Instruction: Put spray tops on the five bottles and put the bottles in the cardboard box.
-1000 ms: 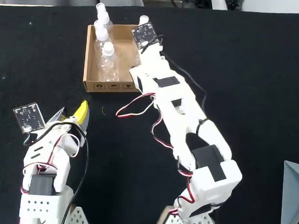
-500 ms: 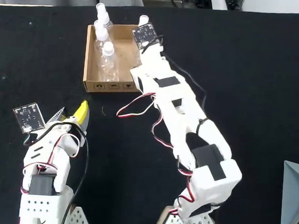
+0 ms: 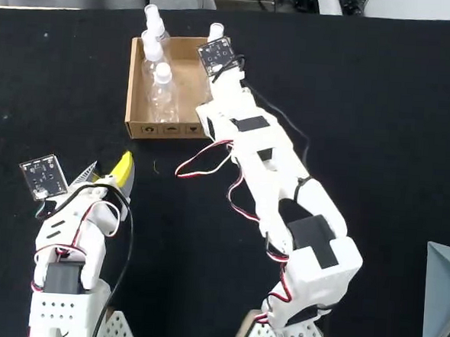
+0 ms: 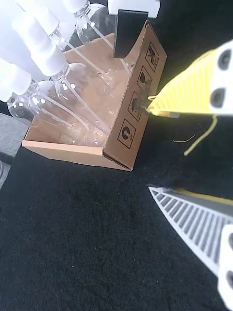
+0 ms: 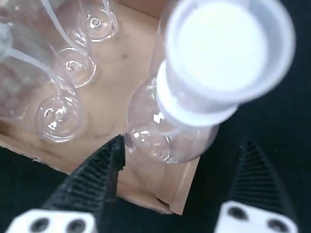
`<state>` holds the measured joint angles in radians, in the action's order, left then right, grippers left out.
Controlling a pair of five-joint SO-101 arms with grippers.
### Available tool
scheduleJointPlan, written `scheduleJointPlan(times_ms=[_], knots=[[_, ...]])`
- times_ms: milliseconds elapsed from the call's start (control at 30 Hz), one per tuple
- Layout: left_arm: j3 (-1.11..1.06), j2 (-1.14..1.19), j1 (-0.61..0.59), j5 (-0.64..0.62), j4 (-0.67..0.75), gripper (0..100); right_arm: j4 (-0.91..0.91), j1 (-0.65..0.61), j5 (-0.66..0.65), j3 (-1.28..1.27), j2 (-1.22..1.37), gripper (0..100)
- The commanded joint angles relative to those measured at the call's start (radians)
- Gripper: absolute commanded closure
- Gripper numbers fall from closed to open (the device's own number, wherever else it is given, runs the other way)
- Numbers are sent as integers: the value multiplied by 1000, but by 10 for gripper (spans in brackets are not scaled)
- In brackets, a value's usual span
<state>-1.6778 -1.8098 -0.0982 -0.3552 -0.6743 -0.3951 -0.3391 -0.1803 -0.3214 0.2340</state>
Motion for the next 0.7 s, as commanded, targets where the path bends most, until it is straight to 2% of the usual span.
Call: scheduleJointPlan(times_ms=[0, 667], knots=[[-22, -2, -7, 9, -2, 783, -31, -9, -8, 50, -24, 693], [-22, -2, -7, 9, 2, 783, -173, -5, -8, 36, -122, 694]])
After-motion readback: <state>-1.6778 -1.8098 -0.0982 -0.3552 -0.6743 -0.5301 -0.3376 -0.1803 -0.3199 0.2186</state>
